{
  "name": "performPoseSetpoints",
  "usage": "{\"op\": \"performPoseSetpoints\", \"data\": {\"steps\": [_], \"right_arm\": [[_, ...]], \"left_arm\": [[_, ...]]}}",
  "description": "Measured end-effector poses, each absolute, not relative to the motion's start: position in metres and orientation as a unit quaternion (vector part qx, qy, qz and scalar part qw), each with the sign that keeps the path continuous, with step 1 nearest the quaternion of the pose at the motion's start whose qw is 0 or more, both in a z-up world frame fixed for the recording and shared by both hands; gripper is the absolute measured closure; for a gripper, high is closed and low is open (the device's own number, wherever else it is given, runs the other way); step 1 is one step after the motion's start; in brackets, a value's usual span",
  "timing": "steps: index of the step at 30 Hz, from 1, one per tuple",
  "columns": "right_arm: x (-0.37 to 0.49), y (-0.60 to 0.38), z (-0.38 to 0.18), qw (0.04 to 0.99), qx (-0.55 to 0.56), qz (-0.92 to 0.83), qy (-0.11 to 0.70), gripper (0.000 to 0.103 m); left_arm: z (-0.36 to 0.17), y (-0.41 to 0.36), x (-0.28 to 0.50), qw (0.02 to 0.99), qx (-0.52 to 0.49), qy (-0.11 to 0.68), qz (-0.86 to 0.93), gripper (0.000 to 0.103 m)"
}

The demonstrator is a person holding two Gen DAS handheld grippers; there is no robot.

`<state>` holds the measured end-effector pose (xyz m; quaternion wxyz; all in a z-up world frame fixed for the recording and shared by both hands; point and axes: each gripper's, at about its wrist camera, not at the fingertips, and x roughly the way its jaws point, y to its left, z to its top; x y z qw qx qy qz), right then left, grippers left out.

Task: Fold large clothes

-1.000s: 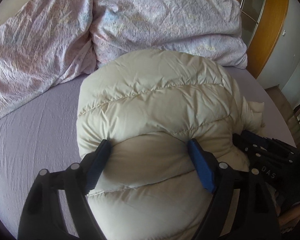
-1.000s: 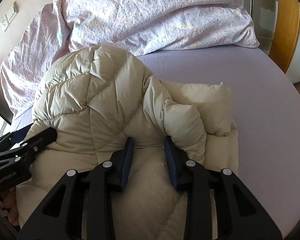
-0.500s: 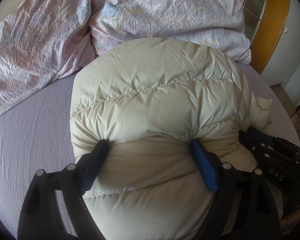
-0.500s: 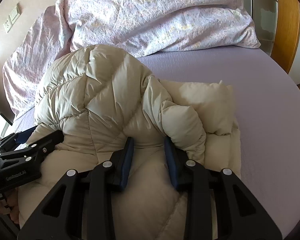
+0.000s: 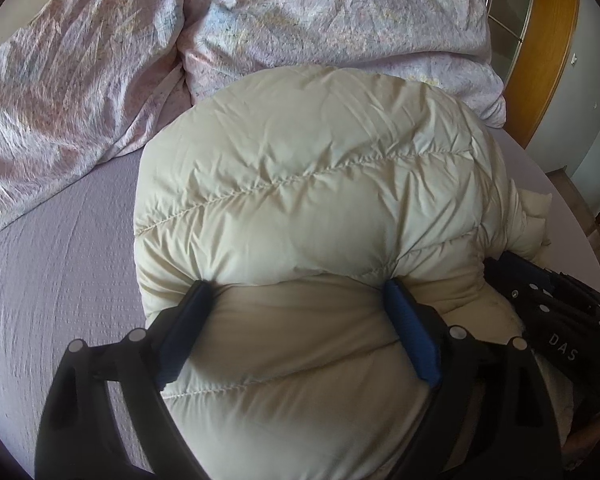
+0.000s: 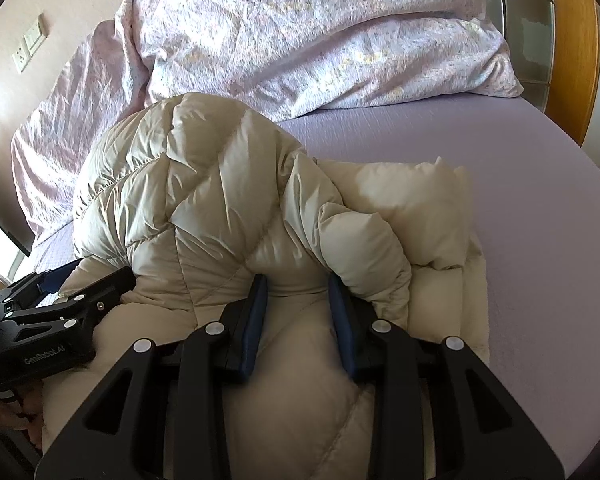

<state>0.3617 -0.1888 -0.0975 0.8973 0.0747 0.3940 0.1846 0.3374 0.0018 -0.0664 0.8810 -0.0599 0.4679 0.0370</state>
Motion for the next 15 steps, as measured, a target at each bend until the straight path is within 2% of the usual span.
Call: {"op": "performPoseSetpoints", "data": {"steps": [15], "right_arm": [[0.3563,-0.1899,-0.0995,0.908,0.074,0.183,0.37,0.07]], "left_arm": [[-0.0705,0.0026,0.3355,0.887,-0.06,0.456,0.04,0.011]]}}
